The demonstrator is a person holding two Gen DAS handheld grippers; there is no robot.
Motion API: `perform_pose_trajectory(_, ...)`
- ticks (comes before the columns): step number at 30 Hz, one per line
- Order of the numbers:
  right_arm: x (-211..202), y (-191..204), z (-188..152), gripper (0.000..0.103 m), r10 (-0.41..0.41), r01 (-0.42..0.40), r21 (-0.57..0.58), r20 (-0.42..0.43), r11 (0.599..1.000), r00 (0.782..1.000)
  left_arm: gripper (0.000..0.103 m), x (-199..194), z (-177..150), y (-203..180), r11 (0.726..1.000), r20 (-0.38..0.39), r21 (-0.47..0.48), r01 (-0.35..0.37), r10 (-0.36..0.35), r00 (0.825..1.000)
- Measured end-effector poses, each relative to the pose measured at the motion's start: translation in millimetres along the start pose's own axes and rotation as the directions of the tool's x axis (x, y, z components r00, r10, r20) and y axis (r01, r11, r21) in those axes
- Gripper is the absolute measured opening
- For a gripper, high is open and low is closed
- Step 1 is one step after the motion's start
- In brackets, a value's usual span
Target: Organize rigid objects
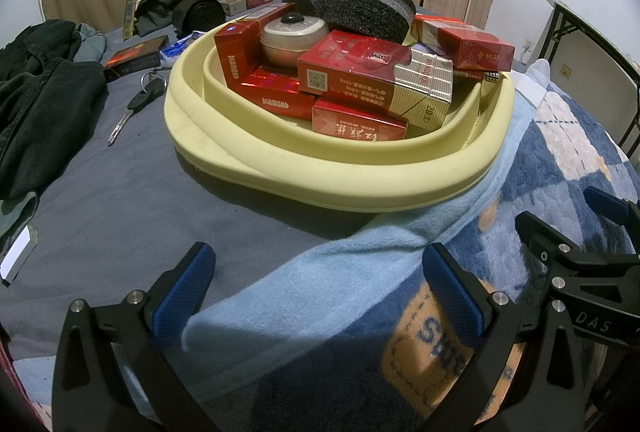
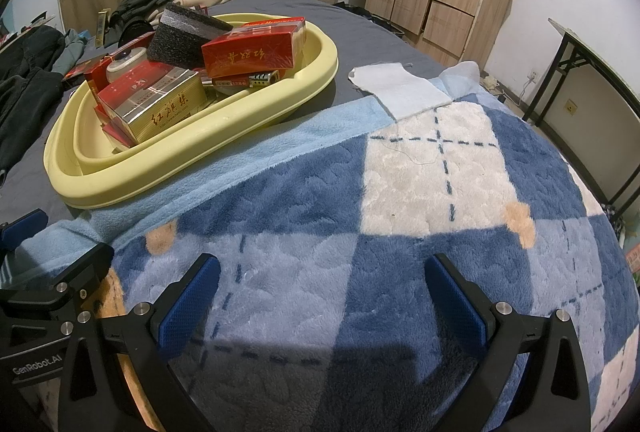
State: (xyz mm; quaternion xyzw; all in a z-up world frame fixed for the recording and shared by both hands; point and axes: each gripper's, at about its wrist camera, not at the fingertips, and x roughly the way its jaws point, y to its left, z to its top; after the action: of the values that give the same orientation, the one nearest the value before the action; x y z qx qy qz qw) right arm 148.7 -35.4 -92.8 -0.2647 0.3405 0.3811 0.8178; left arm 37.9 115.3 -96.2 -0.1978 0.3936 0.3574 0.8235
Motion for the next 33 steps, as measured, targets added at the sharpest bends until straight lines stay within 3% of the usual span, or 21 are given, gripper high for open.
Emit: perform_pose_trajectory(33, -0.1, 0.3, 0.1, 0.103, 0.000, 0.000, 0.000, 0.000, 1.000, 1.000, 0.103, 0.2, 0.2, 0.0, 1.000, 0.000, 0.000, 0.000, 0.000, 1.000)
